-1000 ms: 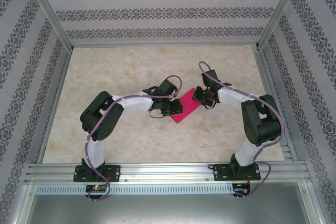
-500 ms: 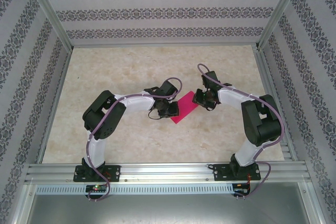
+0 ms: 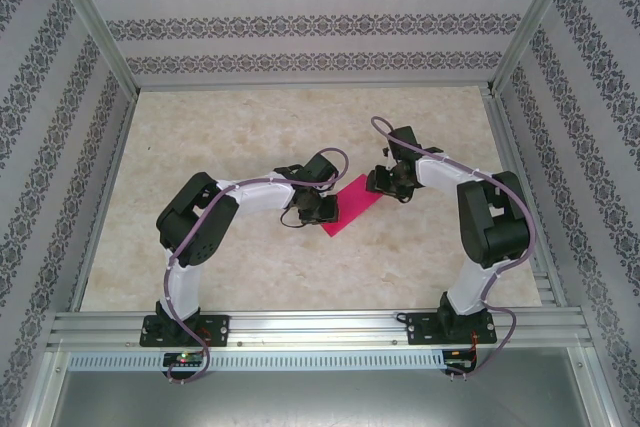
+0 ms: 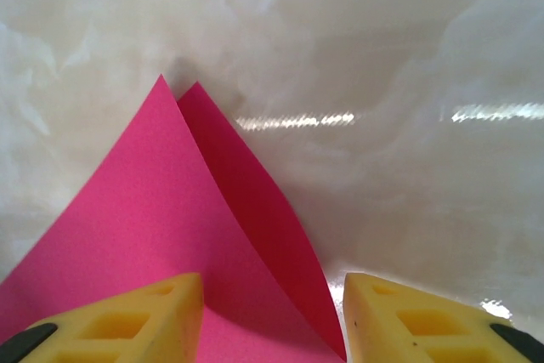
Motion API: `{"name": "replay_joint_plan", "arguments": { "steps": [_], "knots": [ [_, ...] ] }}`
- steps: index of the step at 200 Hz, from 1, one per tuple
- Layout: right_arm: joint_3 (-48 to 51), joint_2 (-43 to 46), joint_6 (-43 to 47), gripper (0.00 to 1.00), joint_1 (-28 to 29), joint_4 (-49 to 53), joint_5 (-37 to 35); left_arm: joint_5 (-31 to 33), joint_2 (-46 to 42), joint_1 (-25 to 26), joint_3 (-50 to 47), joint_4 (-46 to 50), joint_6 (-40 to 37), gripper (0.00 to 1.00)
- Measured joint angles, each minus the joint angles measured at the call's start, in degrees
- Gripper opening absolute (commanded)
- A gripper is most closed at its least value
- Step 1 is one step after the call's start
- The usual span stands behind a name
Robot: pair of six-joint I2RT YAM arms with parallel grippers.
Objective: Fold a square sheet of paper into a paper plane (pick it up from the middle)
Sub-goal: Move the square sheet of paper to the center of the table, then first fold in half a square sheet of paper at the center of the table.
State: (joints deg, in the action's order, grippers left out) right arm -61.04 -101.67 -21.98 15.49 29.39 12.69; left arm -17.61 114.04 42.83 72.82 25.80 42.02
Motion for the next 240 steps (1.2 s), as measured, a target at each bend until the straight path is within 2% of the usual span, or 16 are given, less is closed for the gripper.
{"name": "replay_joint_plan", "arguments": {
  "steps": [53, 123, 150, 174, 204, 224, 240],
  "knots": [
    [0.0, 0.2, 1.2, 0.42, 1.7, 1.5, 3.9, 1.3, -1.3, -0.8, 0.1, 3.3, -1.1, 0.17],
    [4.7, 4.1, -7.6, 0.43, 10.0, -1.9, 6.5, 1.5, -8.7, -1.2, -4.6, 1.0, 1.4, 0.18],
    [6.8, 6.4, -8.9, 0.44, 8.7, -3.0, 5.2, 1.5, -8.9, -1.2, -7.1, 0.4, 2.5, 0.17],
    [10.4, 12.3, -9.7, 0.44, 6.8, -4.7, 4.0, 1.5, -8.9, -1.2, -8.7, 0.3, 3.3, 0.15],
    [12.0, 18.3, -10.2, 0.27, 7.8, -7.8, 4.6, 1.5, -8.9, -1.2, -9.2, -0.3, 3.9, 0.12],
    [12.0, 17.5, -11.3, 0.14, 10.5, -10.7, 6.5, 1.5, -8.9, -1.2, -9.2, -0.9, 4.4, 0.1],
    [12.0, 15.1, -12.2, 0.09, 12.9, -12.8, 8.3, 1.5, -8.9, -1.2, -9.2, -1.1, 4.7, 0.09]
  ]
}}
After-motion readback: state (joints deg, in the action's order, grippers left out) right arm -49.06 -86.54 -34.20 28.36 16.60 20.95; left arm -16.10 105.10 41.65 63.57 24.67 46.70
